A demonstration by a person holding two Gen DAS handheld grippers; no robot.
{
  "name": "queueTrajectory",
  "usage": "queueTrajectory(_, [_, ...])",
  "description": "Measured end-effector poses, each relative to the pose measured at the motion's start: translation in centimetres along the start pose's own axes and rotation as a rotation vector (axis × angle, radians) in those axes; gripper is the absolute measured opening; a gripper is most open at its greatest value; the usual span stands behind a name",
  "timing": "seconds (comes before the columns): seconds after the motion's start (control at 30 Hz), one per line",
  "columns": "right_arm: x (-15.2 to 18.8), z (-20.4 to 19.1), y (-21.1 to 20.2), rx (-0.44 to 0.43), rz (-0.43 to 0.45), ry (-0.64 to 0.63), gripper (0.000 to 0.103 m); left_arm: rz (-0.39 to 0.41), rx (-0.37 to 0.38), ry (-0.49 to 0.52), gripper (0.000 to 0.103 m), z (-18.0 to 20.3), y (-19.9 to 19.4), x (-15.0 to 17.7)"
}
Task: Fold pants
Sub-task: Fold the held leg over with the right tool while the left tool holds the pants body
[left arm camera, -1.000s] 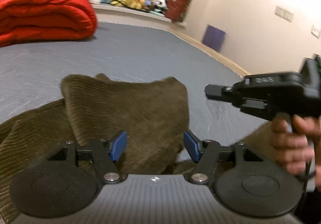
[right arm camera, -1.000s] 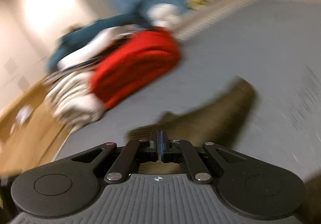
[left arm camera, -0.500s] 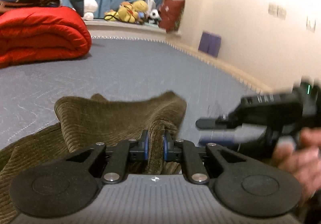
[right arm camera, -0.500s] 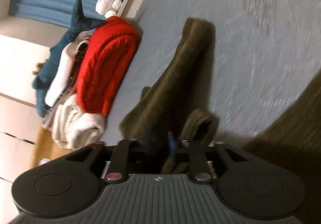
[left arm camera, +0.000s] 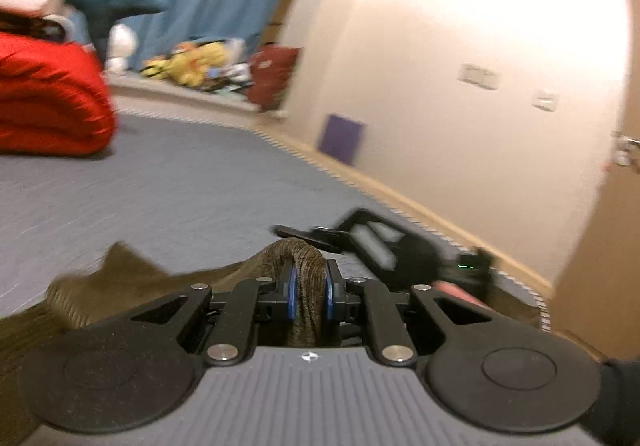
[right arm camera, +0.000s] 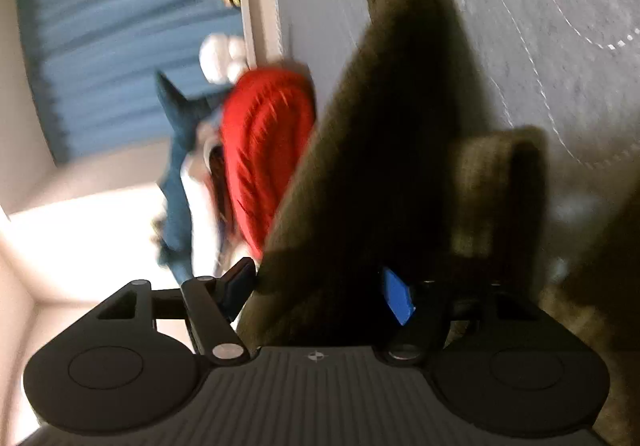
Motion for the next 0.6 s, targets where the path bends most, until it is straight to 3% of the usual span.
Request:
queueTrajectory(0.13, [-1.6,-0.4,1.0,-0.003,0.075,0.045,0.069,-0.011,0.082,0.030,0.014,1.7,-0.3,0.2])
queueTrajectory(0.27, [-2.9,-2.2,1.2,0.005,0.124,-0.016,0.034,-0.001,0.095,0.026,0.014,1.8,-0.5,0.3])
queueTrajectory(0.3, [-3.1,-3.0,1.2,0.002,0.138,-0.050,0.022,0.004,0.094,0.023,0.014,1.8,-0.9,0.2])
queueTrajectory(0.37, [-3.5,-4.6,0.9,0.011,0.160,-0.144,0.020,0.009,0.095,0.012,0.014,1.5,-0.9,-0.1])
queueTrajectory(0.47, [-3.0,-8.3,0.6,0.098,0.154,-0.405,0.018,0.011,0.097,-0.018,0.016,1.3,-1.3,-0.5])
queueTrajectory(0.6, [-5.0,-12.5,-0.4,0.205,0.168,-0.617,0.014,0.085,0.062,-0.100,0.052,-0.3,-2.3,-2.1])
Point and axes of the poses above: each gripper's, at about its wrist camera, not at the fingertips, and y roughly the way its jaws point, z to its right, x to its underside, the point moved 8 cm from there along y, roughly the way its jaws point, and after that the axes turned 14 degrees about z, right-handed, at the moved point
